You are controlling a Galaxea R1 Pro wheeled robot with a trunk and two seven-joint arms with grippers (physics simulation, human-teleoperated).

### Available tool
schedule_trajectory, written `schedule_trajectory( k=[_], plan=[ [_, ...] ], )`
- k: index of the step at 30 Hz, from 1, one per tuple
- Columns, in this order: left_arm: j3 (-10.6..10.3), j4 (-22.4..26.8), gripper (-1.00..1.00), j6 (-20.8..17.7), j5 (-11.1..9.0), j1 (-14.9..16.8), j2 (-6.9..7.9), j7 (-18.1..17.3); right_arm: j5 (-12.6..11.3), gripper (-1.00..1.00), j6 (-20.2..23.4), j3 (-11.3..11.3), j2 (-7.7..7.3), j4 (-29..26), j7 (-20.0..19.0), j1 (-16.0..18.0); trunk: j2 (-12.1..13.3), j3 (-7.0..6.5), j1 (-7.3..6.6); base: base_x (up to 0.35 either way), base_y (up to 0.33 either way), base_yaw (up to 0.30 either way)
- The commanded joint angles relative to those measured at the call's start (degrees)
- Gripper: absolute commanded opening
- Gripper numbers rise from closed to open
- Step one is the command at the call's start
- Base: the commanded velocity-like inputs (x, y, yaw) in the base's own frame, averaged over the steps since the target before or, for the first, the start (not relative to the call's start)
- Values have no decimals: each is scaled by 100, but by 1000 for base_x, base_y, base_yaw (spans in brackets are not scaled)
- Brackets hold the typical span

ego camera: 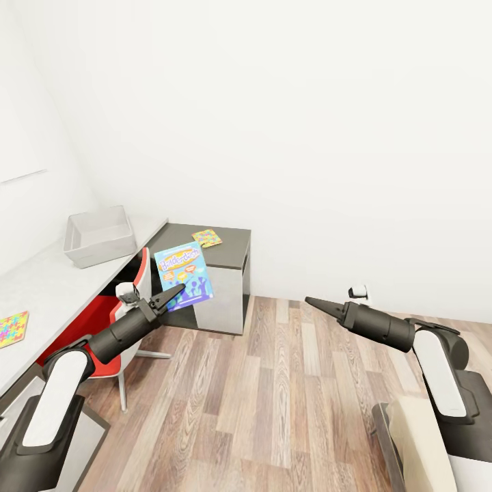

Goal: Put all the toys in the child's room - the three board games (two on the bed and one on the table), the two jigsaw puzzles on the table, and the tennis ball on the table - inside the toy box on the table in the child's room.

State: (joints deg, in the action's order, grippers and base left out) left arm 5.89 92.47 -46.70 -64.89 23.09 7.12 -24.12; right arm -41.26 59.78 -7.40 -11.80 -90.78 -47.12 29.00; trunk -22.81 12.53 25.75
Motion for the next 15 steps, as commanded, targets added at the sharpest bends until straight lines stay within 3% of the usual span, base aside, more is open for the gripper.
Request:
schedule_trajectory(
  k=[1, 15],
  plan=[
    [7, 0, -100, -36, -11, 5, -1, -11, 23, 100, 22, -5, 0, 0, -33, 6, -11, 11, 3, 0, 0, 0],
    [60, -7, -100, -56, -67, -52, 47, 59, -43, 100, 22, -23, -1, -1, -23, 9, -11, 11, 3, 28, 0, 0]
  ],
)
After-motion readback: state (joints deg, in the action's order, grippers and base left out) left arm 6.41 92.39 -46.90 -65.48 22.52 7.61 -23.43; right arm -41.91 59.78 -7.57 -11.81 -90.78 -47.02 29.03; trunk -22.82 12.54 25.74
